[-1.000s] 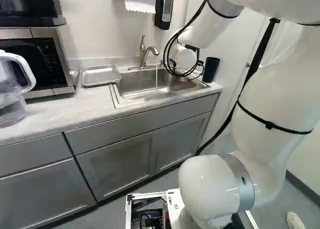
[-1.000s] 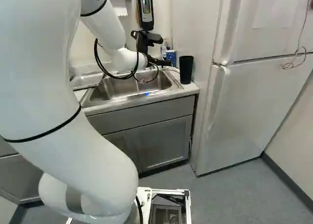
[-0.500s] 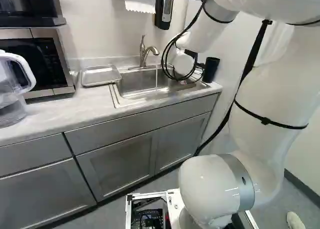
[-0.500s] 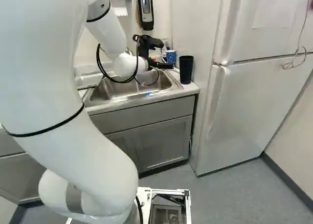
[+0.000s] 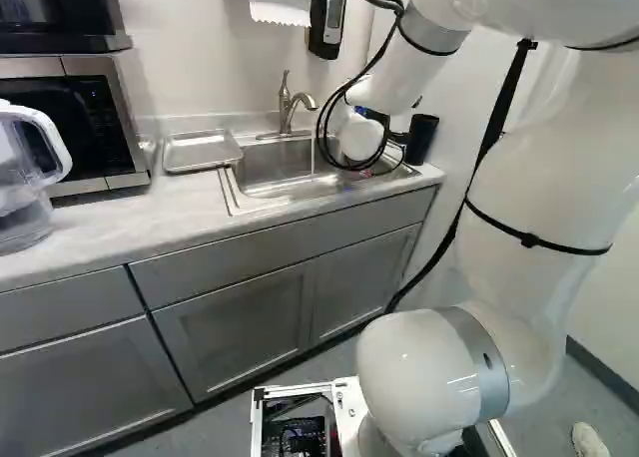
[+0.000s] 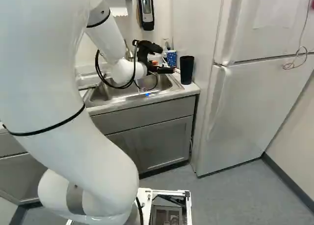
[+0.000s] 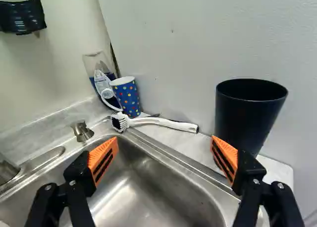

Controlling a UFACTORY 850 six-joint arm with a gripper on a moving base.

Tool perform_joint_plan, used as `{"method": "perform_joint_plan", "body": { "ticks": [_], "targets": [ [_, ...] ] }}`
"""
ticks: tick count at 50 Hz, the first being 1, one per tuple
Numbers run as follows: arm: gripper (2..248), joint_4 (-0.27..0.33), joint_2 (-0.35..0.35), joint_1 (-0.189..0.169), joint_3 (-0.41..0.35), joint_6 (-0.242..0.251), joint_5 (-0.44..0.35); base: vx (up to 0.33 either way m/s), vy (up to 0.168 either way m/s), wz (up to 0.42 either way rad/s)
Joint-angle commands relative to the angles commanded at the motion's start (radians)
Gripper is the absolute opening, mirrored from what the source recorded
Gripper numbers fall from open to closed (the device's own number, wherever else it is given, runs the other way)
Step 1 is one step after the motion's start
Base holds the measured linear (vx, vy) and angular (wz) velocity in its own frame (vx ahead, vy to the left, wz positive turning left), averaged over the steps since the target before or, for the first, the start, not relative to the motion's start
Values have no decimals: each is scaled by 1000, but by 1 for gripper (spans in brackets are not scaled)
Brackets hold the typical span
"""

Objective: Rinse the cup and place it in the tray

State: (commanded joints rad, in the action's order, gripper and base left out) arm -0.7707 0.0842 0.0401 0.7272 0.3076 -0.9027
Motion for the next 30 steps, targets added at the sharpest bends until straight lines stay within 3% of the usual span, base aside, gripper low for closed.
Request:
{"method": "perform_joint_plan", "body": {
  "ticks": [30],
  "targets": [
    [247,-86,20,14,-13,0,-122,0,0,0]
  ]
}}
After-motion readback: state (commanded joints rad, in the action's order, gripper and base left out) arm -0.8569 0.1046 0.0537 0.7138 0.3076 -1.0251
